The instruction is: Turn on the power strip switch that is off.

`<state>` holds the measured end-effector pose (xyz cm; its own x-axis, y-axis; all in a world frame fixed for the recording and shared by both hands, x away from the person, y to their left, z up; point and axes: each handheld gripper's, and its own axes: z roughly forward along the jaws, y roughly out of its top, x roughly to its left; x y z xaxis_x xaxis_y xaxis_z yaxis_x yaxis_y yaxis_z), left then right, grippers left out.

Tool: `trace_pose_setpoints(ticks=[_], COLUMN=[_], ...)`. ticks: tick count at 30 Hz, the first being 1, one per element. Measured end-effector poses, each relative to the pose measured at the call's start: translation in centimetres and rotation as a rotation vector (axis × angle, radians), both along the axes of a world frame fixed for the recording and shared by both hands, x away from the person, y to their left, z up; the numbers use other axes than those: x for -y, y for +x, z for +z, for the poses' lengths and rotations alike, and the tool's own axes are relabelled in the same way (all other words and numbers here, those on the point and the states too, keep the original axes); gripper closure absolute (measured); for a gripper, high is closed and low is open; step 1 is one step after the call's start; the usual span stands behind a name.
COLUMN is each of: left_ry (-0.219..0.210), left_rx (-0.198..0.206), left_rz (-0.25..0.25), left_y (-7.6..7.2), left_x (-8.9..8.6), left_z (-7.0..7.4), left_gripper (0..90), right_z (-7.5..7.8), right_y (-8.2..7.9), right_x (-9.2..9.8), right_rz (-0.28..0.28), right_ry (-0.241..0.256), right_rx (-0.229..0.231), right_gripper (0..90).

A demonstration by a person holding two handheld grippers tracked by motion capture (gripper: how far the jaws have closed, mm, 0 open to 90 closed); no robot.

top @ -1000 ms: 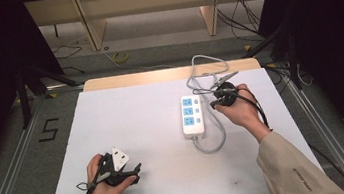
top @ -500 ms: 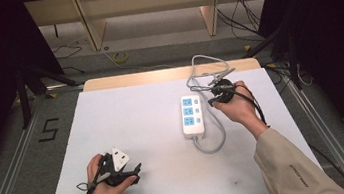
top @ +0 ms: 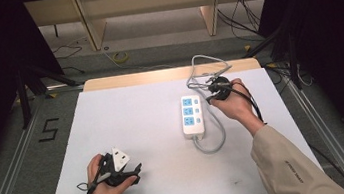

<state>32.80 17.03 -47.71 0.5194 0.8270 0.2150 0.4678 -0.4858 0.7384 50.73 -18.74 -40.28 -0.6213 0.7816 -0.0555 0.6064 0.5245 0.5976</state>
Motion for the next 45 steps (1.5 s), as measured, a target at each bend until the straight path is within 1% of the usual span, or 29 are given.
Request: trace_pose_setpoints(ticks=[1,4,9,10,15,17,28,31,35,45], left_ry=[0.002,-0.009,-0.008,-0.002,-0.008,-0.003,-0.01,-0.004,-0.01,-0.004], left_rx=[-0.003,0.0,0.001,-0.003,0.002,0.0,0.005,0.004,0.004,0.006], left_rz=[0.0,0.002,0.001,-0.002,0.001,-0.001,0.002,-0.001,0.002,-0.004], left_y=[0.0,0.0,0.0,0.0,0.0,0.0,0.0,0.0,0.0,0.0], left_x=[0.0,0.1,0.1,0.1,0.1,0.0,0.1,0.0,0.1,0.1], left_z=[0.0,0.0,0.0,0.0,0.0,0.1,0.1,0.1,0.1,0.1], left_gripper=[18.0,18.0,18.0,18.0,18.0,17.9,18.0,18.0,18.0,17.9], right_z=[0.0,-0.1,-0.1,-0.2,-0.4,-0.4,0.1,0.1,0.1,-0.1], right_y=[0.1,0.3,0.7,0.8,1.3,1.4,2.0,2.2,2.4,2.8], right_x=[0.0,-0.1,-0.4,-0.5,-0.9,-1.0,-1.5,-1.6,-1.8,-2.1], right_rz=[-0.002,-0.005,-0.01,-0.01,-0.012,-0.015,-0.017,-0.018,-0.016,-0.022], right_ry=[0.0,-0.003,-0.007,-0.005,-0.002,-0.003,-0.01,-0.01,-0.014,-0.016], right_rx=[-0.003,-0.006,-0.011,-0.012,-0.018,-0.023,-0.02,-0.02,-0.022,-0.029], right_gripper=[90.0,90.0,90.0,90.0,90.0,90.0,90.0,90.0,90.0,90.0])
